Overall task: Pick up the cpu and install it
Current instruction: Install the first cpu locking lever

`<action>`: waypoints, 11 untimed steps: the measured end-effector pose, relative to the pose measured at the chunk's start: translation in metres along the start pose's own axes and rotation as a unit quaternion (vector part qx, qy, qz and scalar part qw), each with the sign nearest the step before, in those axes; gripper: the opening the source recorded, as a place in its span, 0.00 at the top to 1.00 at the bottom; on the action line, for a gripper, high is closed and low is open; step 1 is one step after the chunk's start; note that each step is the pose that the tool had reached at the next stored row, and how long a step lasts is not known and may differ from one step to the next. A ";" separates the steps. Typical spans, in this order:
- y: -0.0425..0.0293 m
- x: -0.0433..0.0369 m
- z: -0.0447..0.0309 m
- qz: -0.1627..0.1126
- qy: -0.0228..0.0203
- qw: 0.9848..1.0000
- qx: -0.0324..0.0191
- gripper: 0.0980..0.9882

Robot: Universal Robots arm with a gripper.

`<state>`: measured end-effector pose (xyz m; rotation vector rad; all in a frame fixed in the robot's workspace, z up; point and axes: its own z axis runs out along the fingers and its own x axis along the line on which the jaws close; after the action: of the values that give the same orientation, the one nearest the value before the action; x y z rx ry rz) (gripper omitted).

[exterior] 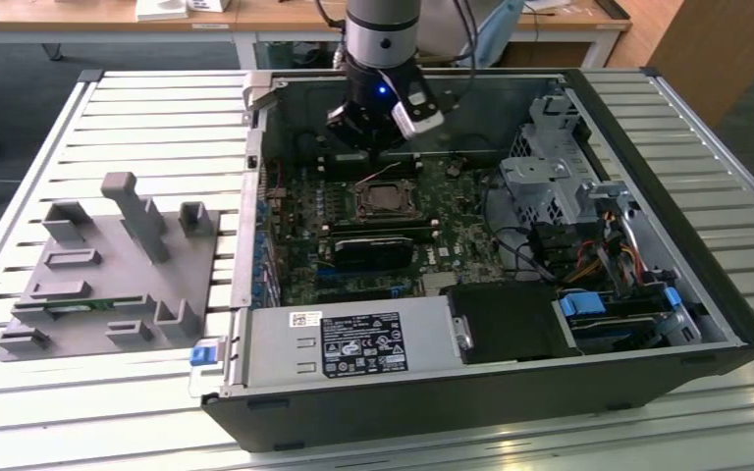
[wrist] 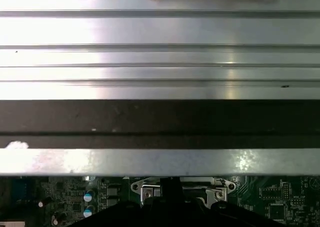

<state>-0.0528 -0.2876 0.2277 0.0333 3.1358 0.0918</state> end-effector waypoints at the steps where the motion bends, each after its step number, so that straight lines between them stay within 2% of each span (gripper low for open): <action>1: 0.0004 -0.0014 0.0003 0.000 0.000 1.000 0.000 0.99; 11: 0.0062 -0.0118 0.0056 0.000 0.000 1.000 0.000 0.99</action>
<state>-0.0409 -0.2813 0.2224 0.0333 3.1356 0.0902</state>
